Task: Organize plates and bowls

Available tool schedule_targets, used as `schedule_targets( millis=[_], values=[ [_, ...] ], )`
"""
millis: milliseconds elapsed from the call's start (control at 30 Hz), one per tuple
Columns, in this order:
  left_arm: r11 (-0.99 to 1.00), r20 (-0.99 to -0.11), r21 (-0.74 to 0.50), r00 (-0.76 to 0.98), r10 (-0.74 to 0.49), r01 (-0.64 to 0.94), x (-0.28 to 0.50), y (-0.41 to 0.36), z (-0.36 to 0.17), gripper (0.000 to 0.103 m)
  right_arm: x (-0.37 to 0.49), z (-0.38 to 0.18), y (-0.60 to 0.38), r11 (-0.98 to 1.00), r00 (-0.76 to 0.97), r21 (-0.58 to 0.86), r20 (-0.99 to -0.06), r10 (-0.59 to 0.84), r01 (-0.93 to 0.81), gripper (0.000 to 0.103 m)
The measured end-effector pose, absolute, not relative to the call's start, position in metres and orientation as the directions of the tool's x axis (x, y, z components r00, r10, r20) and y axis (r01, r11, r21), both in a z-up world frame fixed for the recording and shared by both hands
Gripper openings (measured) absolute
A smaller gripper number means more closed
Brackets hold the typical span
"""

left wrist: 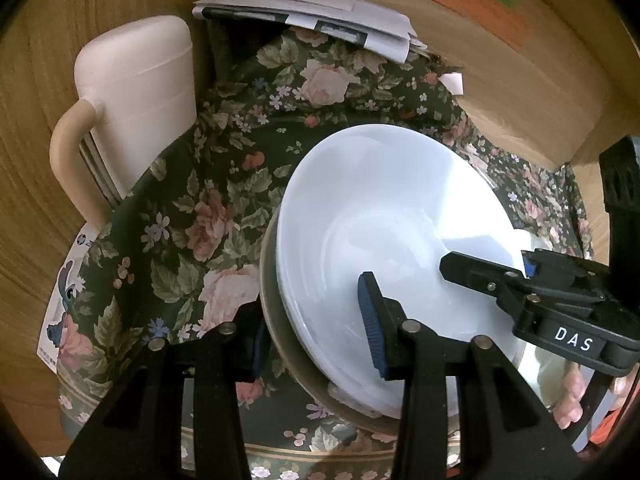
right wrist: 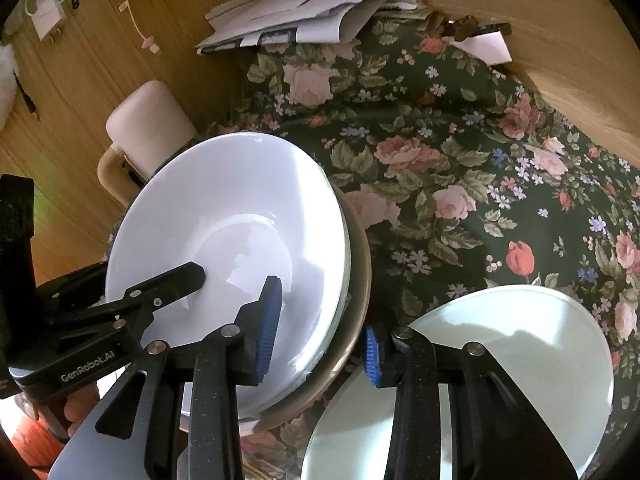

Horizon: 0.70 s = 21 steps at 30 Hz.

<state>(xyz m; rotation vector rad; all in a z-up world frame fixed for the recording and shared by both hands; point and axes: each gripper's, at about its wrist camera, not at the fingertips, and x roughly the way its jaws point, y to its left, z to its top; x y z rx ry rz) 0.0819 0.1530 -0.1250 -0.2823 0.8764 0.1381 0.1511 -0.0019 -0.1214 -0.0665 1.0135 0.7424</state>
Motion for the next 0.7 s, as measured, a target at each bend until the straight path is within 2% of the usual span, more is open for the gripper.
schedule_targets(
  millis=[200, 700],
  values=[
    [0.959, -0.750, -0.168, 0.661, 0.024, -0.226, 0.082, 0.147, -0.113, 0.040, 0.149, -0.110, -0.010, 0.764, 0.339, 0.278, -0.772, 0.538, -0.582, 0.033],
    [0.971, -0.724, -0.182, 0.689, -0.025, -0.156, 0.093, 0.119, -0.092, 0.040, 0.143, -0.087, -0.048, 0.799, 0.406, 0.278, -0.744, 0.530, -0.533, 0.032]
  ],
)
